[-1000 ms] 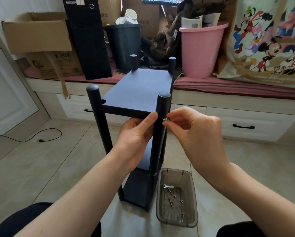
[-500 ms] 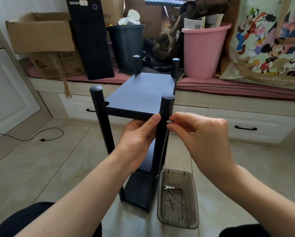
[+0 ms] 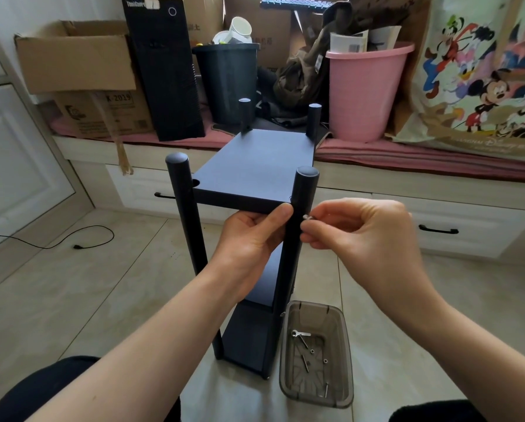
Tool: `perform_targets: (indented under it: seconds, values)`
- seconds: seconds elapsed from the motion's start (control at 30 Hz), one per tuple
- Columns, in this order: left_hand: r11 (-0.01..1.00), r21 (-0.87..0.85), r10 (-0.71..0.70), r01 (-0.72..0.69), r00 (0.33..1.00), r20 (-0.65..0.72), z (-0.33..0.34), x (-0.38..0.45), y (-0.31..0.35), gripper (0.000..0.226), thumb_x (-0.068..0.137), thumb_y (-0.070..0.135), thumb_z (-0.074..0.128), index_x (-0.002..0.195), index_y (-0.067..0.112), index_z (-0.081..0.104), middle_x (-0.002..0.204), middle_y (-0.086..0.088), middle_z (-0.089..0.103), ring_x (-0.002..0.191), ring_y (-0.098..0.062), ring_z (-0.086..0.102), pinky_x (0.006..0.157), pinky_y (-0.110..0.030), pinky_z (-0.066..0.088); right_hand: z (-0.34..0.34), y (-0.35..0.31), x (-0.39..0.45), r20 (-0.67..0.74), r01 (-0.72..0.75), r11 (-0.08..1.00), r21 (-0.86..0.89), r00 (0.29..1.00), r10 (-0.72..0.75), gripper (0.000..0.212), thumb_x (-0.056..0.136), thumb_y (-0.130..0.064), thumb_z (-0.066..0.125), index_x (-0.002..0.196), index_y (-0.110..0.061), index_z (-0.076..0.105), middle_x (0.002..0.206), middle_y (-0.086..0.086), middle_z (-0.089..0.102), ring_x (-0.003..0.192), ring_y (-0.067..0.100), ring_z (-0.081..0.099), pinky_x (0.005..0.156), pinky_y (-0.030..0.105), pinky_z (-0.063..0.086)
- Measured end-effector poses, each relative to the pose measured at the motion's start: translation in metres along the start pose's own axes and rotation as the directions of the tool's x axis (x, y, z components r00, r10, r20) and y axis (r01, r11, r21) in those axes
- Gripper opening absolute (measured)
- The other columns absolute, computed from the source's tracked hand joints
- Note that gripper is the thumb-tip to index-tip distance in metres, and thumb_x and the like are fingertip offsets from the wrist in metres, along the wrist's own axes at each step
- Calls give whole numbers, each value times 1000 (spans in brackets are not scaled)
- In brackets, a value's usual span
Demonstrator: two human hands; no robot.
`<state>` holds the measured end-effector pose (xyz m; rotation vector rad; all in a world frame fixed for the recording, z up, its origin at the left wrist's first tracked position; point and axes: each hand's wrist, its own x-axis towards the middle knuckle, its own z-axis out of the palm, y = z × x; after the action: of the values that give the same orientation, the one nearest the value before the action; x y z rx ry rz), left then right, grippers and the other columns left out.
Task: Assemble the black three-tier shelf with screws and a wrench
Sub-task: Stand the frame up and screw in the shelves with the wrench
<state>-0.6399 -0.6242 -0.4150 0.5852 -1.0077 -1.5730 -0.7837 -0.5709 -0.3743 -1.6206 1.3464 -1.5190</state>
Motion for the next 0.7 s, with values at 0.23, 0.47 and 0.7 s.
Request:
perform_targets:
  seconds: [0.23, 0.47, 0.7]
  values:
    - [1000, 19, 6, -6, 1000, 0, -2, 0, 0, 37, 79, 21, 68, 108, -2, 68, 101, -14, 76, 95, -24, 74, 83, -28, 57, 1, 2, -5, -41, 116, 974, -195, 991, -126, 18, 73, -6, 85, 80, -19, 75, 71, -9, 74, 66, 2, 71, 71, 22, 59]
    - [1000, 15, 3, -2, 1000, -19, -1, 0, 0, 47, 79, 19, 67, 117, -9, 64, 106, -19, 74, 97, -26, 73, 83, -27, 57, 0, 5, -11, -15, 362, 826, -433, 913, -408, 15, 74, -6, 84, 88, -11, 79, 80, -5, 76, 73, 7, 71, 72, 24, 56]
    - [1000, 24, -4, 5, 1000, -26, -2, 1, -1, 41, 78, 21, 68, 111, -4, 68, 105, -21, 74, 97, -28, 73, 85, -30, 58, -3, 10, -6, -33, 120, 988, -97, 992, -124, 19, 75, -3, 82, 86, -17, 78, 81, -8, 77, 76, 5, 74, 79, 26, 60]
